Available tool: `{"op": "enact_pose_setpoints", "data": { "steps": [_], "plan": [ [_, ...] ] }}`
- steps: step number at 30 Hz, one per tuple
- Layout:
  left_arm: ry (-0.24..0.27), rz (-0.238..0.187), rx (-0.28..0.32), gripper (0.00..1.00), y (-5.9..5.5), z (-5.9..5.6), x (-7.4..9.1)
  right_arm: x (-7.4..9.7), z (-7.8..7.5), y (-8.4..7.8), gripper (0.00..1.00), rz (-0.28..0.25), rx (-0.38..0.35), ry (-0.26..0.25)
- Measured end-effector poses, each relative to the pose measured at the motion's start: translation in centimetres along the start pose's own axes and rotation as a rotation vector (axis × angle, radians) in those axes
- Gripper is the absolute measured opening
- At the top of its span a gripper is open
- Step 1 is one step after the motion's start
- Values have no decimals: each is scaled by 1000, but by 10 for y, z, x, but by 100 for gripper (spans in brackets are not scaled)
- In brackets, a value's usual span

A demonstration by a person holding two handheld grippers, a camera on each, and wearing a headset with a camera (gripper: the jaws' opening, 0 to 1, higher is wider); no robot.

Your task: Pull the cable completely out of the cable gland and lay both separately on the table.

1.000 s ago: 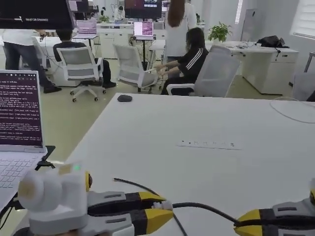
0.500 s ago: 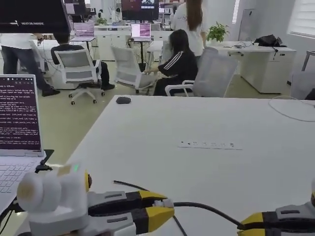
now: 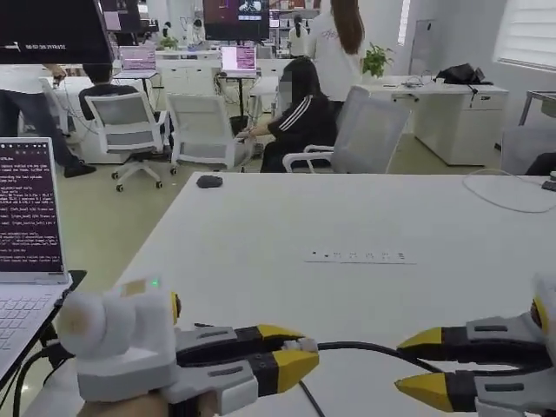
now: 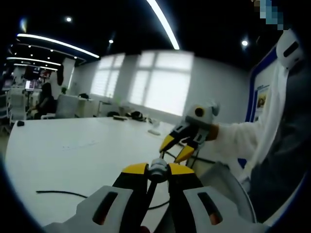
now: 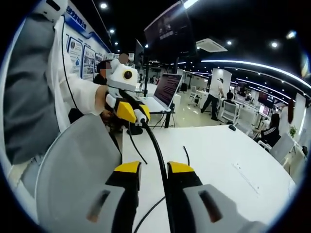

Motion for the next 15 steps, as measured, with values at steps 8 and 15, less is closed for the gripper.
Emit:
{"op": "enact_pose_setpoints", "data": {
  "steps": [8,15],
  "plan": [
    [-21,30,-23,16,-2,-6,-15,-14,2,18,21,-18,111,22],
    [-42,57,-37,16,-7,-13,-21,-20,5,15,7,-8,134,56]
  ]
}}
Point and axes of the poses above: the centre of the closed fingertips' face, and the gripper's own axes: x roughly backward along the fingers, z roughly to its left, y roughly out of its top, the point moved 6 cm from there along x, roughly backward along the fingers, and after that the axes turned 3 degrees about -z, right-handed, at the moved point
